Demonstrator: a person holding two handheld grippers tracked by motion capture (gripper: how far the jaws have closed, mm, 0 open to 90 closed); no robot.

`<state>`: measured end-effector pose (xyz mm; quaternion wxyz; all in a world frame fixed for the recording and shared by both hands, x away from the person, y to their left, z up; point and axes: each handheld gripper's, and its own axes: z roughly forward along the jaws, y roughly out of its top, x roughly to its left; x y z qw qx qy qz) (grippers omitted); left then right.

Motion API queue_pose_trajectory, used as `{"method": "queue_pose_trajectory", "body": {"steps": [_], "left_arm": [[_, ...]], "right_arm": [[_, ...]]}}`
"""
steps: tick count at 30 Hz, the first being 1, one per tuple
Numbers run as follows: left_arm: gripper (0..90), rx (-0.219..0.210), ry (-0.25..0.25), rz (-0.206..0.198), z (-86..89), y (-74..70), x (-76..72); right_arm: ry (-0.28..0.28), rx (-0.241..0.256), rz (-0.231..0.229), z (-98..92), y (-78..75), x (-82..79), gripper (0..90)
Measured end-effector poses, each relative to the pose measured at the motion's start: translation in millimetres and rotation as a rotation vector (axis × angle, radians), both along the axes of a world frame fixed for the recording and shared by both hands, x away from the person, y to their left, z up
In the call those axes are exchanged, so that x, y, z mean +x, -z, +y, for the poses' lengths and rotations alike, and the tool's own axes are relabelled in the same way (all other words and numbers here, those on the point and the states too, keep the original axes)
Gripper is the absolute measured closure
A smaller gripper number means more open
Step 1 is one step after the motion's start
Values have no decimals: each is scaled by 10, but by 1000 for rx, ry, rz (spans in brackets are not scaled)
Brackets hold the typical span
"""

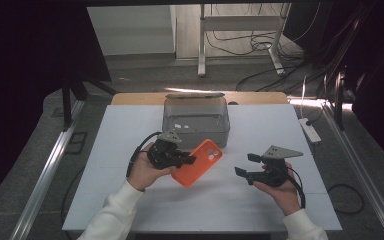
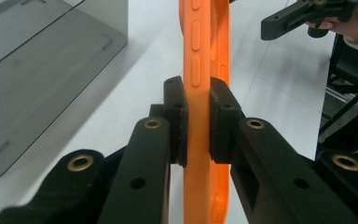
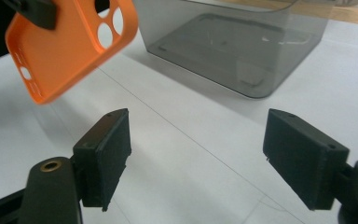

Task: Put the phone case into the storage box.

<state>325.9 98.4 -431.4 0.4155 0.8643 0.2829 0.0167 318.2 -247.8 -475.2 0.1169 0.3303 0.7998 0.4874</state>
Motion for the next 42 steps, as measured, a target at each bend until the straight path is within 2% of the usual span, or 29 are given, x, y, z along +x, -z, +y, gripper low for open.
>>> {"method": "queue_pose_trajectory", "body": {"steps": [4, 9, 18, 28, 33, 40, 42], "left_arm": [[799, 1, -5, -1, 12, -3, 1], [799, -11, -13, -10, 39, -27, -3], [799, -16, -29, -12, 78, -42, 3], [799, -6, -36, -18, 20, -45, -6], [799, -4, -59, -17, 10, -68, 25], [798, -24, -133, -36, 77, -261, 37], [799, -32, -152, -40, 96, -336, 40]], "right_arm": [[22, -8, -7, -32, 27, -16, 216], [28, -10, 24, -82, 83, -23, 215], [48, -25, 38, -193, 161, -88, 200], [67, -5, 43, -308, 202, -138, 198], [58, -5, 44, -328, 235, -127, 200], [11, -47, 42, -263, 287, -147, 202], [10, -36, 44, -262, 288, -151, 202]]}}
